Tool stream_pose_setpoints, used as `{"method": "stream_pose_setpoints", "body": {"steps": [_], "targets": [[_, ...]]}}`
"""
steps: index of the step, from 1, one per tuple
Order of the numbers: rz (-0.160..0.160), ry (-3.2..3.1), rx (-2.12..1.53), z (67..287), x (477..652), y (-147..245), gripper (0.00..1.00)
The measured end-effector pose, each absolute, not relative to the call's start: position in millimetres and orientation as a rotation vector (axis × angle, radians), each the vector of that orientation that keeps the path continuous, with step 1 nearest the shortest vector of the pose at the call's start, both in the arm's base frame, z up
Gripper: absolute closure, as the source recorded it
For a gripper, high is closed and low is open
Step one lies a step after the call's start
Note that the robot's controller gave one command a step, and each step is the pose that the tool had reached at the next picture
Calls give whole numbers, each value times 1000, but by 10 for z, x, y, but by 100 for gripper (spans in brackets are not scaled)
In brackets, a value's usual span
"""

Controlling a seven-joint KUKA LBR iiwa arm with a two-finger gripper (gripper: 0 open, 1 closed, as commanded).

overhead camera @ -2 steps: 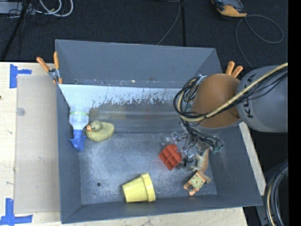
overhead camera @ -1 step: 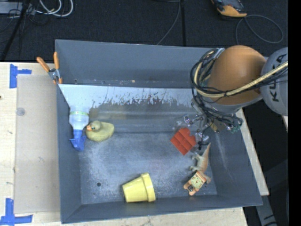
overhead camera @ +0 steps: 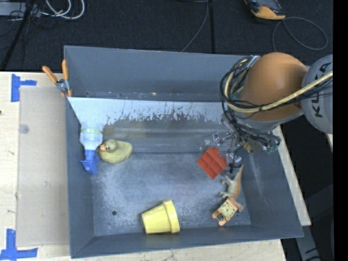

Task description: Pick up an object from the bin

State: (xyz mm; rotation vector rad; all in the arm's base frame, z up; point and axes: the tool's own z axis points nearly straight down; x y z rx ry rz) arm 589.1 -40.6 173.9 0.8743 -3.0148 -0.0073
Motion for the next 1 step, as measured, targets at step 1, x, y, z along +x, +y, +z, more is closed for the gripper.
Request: {"method": "stream_pose_setpoints", "body": {"steps": [1], "targets": [[-12,-3000,895,2112,5853,-354,100]]}}
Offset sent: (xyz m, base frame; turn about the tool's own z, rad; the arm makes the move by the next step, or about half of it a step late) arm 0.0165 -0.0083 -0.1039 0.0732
